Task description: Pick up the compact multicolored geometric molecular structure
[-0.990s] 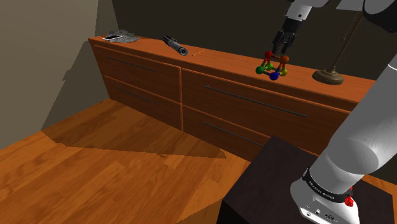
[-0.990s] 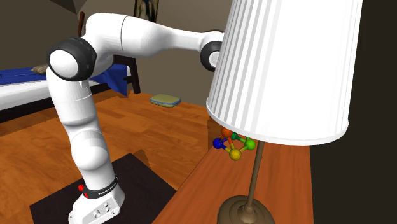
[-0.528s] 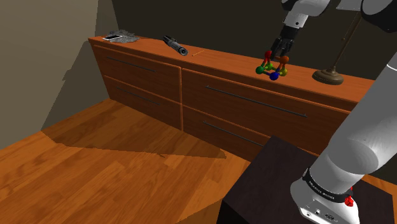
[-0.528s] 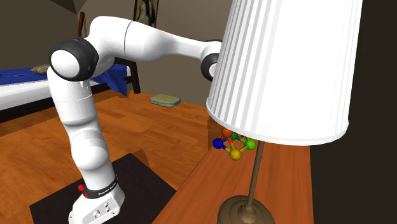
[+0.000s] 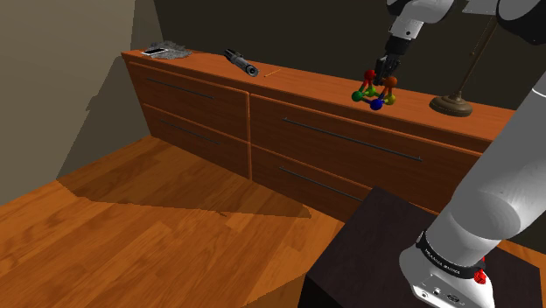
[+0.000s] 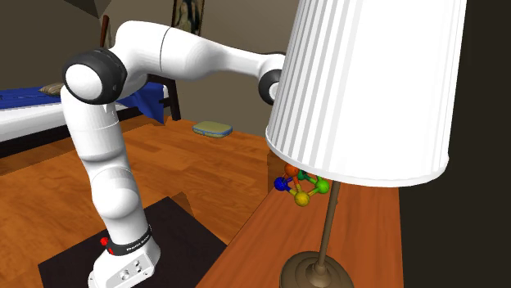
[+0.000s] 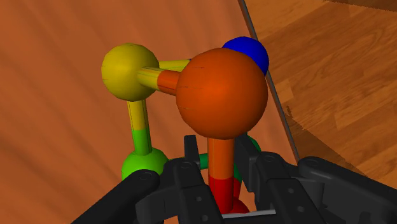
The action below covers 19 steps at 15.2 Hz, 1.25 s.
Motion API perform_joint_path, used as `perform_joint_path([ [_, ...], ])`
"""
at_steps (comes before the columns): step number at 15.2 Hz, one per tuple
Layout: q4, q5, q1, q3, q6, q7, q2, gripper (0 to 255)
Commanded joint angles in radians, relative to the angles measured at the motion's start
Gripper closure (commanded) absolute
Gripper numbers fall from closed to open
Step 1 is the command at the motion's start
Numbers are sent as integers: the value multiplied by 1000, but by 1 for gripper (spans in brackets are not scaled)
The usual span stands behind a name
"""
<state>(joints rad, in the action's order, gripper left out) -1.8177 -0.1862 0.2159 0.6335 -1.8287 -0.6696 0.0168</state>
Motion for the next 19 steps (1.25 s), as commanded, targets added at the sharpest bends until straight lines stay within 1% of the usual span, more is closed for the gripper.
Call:
perform_joint_path([
  [1,-1,0,0,0,0,0,0,255],
  [7,67,4,2,2,68,10,-1,255],
  [17,220,-4,9,7,206,22,18,255],
  [19,223,-4,9,8,209,22,18,255],
])
